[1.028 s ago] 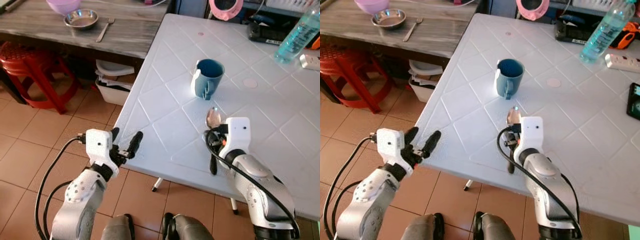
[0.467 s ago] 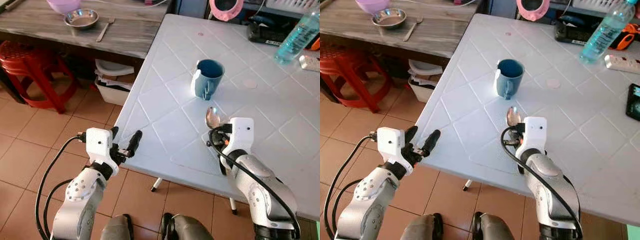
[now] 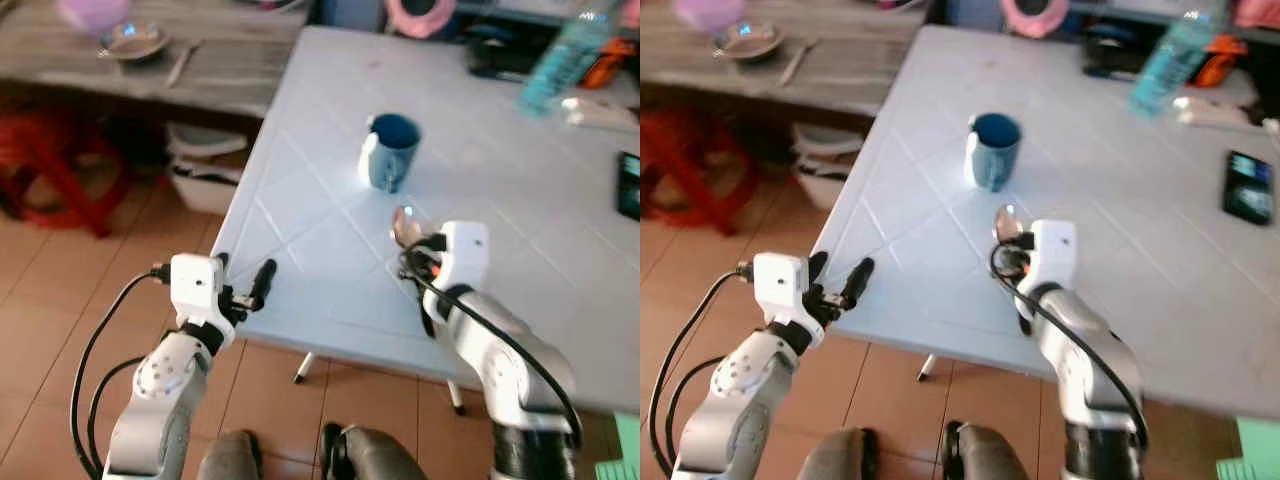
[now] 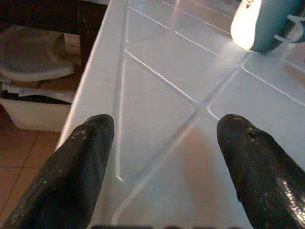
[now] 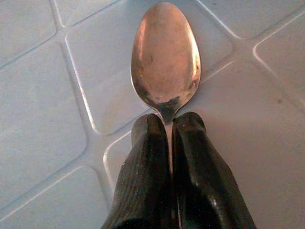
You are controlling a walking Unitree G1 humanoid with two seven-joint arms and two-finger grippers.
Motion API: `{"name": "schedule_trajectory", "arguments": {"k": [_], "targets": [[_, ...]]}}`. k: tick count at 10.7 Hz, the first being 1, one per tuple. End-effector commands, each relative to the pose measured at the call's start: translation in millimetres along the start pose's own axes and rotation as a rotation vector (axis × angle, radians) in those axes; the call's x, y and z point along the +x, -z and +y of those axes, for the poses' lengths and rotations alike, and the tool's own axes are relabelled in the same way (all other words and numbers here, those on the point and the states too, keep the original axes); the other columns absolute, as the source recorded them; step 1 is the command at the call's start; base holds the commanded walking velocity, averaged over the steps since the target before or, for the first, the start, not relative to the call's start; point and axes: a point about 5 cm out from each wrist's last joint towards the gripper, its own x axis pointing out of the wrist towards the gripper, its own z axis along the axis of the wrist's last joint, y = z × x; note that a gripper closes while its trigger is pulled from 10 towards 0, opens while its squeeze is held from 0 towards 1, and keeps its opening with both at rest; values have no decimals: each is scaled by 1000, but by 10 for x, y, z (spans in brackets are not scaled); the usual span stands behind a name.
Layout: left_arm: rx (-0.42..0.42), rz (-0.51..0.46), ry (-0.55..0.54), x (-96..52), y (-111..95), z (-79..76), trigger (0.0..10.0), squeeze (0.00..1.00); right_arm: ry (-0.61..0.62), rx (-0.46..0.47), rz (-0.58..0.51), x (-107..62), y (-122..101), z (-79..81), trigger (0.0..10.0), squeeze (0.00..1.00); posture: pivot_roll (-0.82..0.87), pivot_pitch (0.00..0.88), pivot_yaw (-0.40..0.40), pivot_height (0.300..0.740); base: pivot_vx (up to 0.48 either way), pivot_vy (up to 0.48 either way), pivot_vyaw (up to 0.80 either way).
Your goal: Setting the table
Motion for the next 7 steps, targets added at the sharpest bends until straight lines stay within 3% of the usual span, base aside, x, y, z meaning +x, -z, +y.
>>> {"name": "schedule_trajectory", "arguments": {"k": [1,5,7], "targets": [[32,-7,-36,-3,-17,65,10000,0,-141,22,197,85,398,271,0,0,-8,193,-26,740,0,480,0],[56,-33,-122,32,-47,162,10000,0,-152,-7,143,151,336,265,0,0,-7,184,-28,740,0,480,0],[46,-54,-139,64,-67,180,10000,0,-155,-47,47,175,225,268,0,0,-12,174,-27,740,0,476,0]]}}
